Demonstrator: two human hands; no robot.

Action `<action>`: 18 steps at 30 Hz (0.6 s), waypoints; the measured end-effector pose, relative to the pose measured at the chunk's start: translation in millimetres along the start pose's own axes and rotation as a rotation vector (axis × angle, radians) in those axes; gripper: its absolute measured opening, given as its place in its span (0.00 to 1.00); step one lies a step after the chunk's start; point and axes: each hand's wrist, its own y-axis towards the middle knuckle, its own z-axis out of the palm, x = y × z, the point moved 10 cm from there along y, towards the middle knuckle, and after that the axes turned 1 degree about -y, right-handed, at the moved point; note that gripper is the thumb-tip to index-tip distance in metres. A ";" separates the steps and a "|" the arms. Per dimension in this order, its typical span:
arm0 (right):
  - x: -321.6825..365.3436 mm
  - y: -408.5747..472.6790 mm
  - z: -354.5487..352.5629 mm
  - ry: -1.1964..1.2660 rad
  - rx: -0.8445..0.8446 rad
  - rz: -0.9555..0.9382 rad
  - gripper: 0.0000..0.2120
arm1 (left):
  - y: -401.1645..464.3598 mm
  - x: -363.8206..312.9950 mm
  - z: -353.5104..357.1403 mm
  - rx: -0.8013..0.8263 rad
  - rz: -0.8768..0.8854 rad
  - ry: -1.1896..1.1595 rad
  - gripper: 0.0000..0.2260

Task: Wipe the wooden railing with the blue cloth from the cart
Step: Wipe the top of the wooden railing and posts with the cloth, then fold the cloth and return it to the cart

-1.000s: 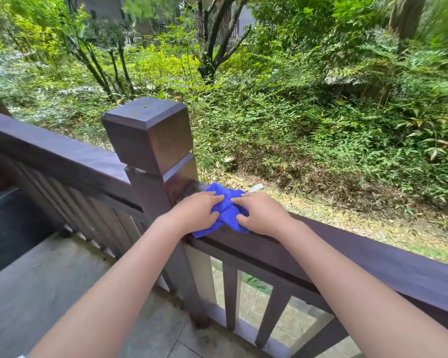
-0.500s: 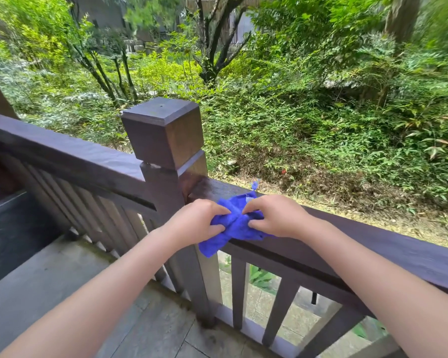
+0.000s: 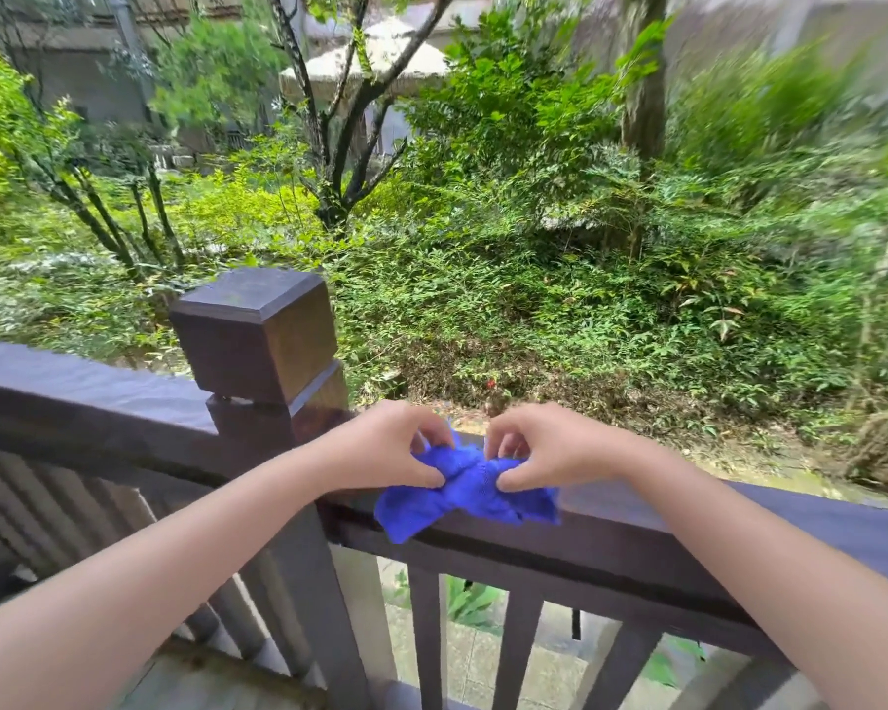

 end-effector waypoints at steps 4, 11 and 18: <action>-31.5 -35.1 -25.3 0.046 -0.087 0.133 0.09 | 23.1 -40.0 2.6 0.002 0.076 -0.066 0.10; -85.4 -143.9 -52.9 -0.024 -0.197 0.348 0.11 | 41.1 -148.2 54.8 0.106 0.299 -0.115 0.10; -123.3 -303.8 -58.1 -0.043 -0.307 0.587 0.11 | 29.8 -292.3 121.4 0.221 0.568 -0.030 0.11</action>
